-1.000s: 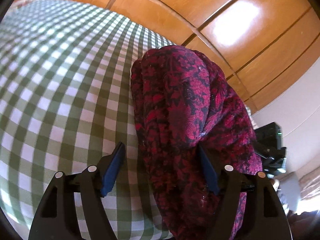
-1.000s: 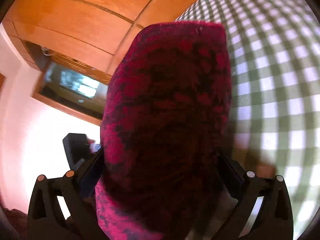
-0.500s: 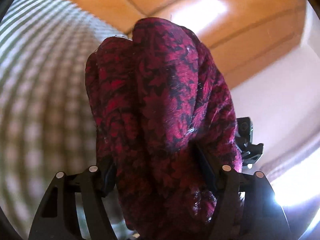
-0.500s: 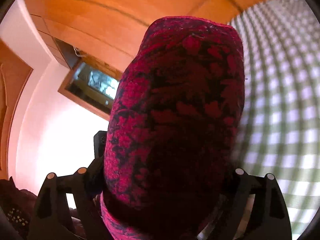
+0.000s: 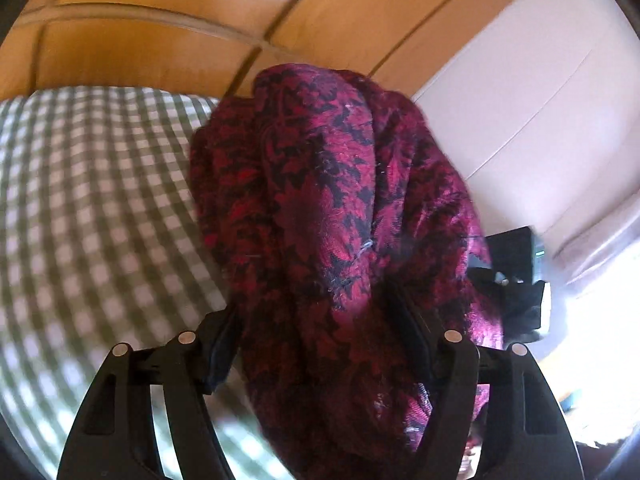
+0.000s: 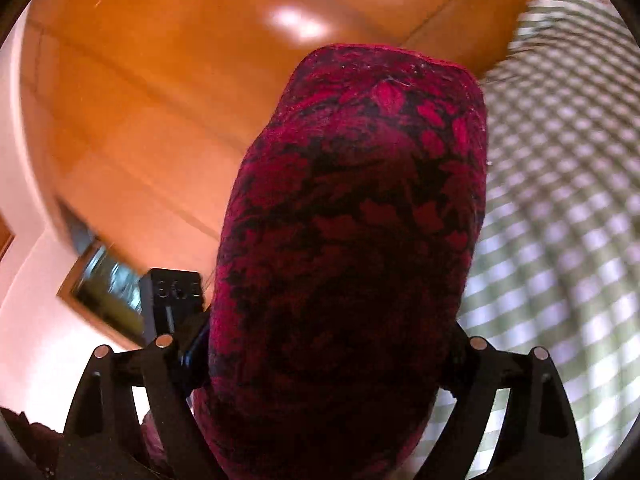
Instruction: Fold small clothes
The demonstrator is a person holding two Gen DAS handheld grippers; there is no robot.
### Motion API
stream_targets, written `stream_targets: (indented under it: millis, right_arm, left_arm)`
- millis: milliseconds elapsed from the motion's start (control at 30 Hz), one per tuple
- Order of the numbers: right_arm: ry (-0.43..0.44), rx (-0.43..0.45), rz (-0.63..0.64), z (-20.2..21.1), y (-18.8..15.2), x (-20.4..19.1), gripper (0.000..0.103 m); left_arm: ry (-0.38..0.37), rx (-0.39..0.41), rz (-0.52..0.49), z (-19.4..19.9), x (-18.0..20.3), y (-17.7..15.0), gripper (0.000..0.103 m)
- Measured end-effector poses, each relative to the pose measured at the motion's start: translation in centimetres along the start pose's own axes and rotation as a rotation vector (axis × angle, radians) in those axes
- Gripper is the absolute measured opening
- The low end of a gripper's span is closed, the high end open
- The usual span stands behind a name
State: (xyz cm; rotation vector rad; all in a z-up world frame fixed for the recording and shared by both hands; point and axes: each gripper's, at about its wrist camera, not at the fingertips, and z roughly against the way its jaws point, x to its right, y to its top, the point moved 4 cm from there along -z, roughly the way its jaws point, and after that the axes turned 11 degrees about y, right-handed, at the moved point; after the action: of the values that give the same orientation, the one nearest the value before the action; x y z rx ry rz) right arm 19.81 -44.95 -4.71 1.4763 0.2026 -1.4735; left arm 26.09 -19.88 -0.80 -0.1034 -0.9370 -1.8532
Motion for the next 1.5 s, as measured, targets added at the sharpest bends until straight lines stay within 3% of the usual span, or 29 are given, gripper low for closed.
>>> stream_targets:
  millis: [33,100,133,200,267,333,433,567,600,700,867,967,1033,1067,1100,1200,1500]
  right_arm:
    - [-0.093,0.002,-0.028,0.4,-0.3,1.9,0.088]
    - [-0.187,-0.02,-0.077,0.9,-1.3,4.3,0.091]
    - [-0.191,-0.009,-0.081,1.0,-1.7,4.5,0.094]
    - [-0.234,0.015,-0.036,2.0,-2.4,3.4,0.096]
    - [-0.338,0.047,0.057,3.6,-2.3,1.5,0.095]
    - [-0.427,0.074,0.163,4.0,-1.8,-1.7,0.085]
    - [-0.454,0.107,0.271,4.4,-0.9,-5.6,0.076]
    - [-0.556,0.005,0.394,0.1,-1.1,-8.8,0.066]
    - [-0.599,-0.049,0.383,-1.7,-1.2,-7.8,0.06]
    - [-0.718,-0.115,0.379,-4.8,-0.7,-4.1,0.061]
    - [-0.718,-0.085,0.358,-4.6,-0.2,-2.2,0.065]
    - [-0.726,-0.079,0.387,-4.6,0.0,-2.5,0.066]
    - [-0.703,-0.063,0.393,-4.3,0.0,-3.3,0.079]
    - [-0.694,-0.06,0.394,-4.2,0.1,-3.7,0.094]
    - [-0.698,-0.051,0.401,-4.2,-0.3,-4.3,0.098]
    - [-0.747,-0.027,0.423,-4.2,-1.2,-5.5,0.099]
    - [-0.815,0.092,0.322,-1.5,-5.1,-7.4,0.101]
  left_arm:
    - [0.072,-0.024,-0.018,-1.6,0.2,0.0,0.069]
    - [0.212,-0.062,-0.055,-4.4,0.3,-0.8,0.072]
    - [0.196,-0.053,-0.038,-4.6,0.2,-1.0,0.077]
    - [0.166,-0.039,0.009,-4.3,0.1,-1.7,0.078]
    - [0.208,-0.001,-0.003,-3.5,0.5,-2.0,0.078]
    - [0.25,0.034,-0.036,-2.3,1.2,-2.6,0.078]
    - [0.326,0.101,-0.093,-0.6,2.4,-2.7,0.078]
    - [0.446,0.117,-0.114,-1.0,1.6,-2.2,0.078]
    - [0.466,0.114,-0.107,-1.8,1.5,-1.7,0.078]
    - [0.496,0.093,-0.079,-3.1,0.3,-1.6,0.078]
    - [0.552,0.12,-0.081,-4.5,0.2,-1.4,0.081]
    - [0.526,0.124,-0.048,-4.0,-0.2,-1.5,0.086]
    - [0.512,0.13,-0.004,-2.3,-0.1,-2.1,0.091]
    - [0.504,0.138,-0.005,-1.7,0.0,-2.4,0.092]
    - [0.511,0.151,-0.021,-1.0,0.4,-2.7,0.093]
    - [0.558,0.185,-0.057,0.4,1.3,-3.4,0.094]
    - [0.574,0.275,-0.04,5.2,2.6,-6.0,0.095]
